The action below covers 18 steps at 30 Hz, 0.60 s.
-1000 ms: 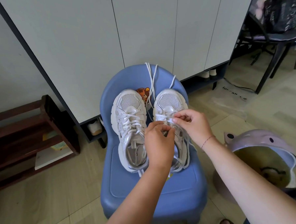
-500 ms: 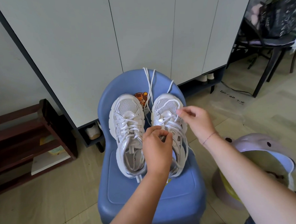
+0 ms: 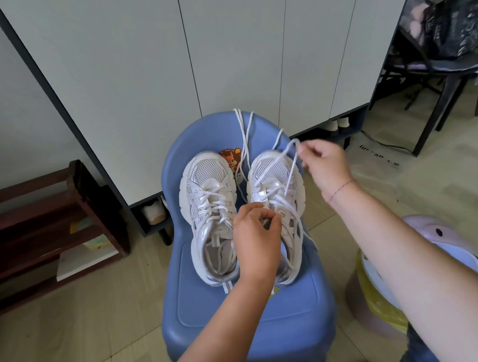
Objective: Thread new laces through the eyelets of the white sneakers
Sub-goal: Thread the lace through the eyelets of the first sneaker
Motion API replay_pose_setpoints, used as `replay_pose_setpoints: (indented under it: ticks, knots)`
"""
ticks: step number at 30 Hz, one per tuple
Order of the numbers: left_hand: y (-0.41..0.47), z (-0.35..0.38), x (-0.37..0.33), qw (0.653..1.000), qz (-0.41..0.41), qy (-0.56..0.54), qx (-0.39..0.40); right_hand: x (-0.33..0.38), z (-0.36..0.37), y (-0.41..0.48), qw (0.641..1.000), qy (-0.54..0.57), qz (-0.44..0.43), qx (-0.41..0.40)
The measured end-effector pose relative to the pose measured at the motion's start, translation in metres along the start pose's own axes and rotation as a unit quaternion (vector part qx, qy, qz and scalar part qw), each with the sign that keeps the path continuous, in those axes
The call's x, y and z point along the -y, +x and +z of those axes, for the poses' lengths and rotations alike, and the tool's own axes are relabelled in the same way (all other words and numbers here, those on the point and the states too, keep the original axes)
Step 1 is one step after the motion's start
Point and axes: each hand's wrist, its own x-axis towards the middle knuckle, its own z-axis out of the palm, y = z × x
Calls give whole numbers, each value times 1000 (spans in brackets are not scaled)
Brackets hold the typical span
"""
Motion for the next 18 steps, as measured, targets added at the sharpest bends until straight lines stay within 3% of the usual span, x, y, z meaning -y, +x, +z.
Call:
replay_pose_setpoints:
  ticks: [2, 8, 13, 18]
  knots:
    - [0, 0, 0, 1000, 1, 8, 0, 6, -4, 9, 998, 46, 22, -21]
    - [2, 1, 2, 1000, 9, 21, -6, -26, 1, -39, 996, -16, 76, 48]
    - [2, 0, 1, 1000, 8, 22, -7, -42, 8, -64, 996, 44, 67, 45]
    - [1, 2, 1, 1000, 4, 28, -13, -46, 12, -60, 997, -12, 45, 55]
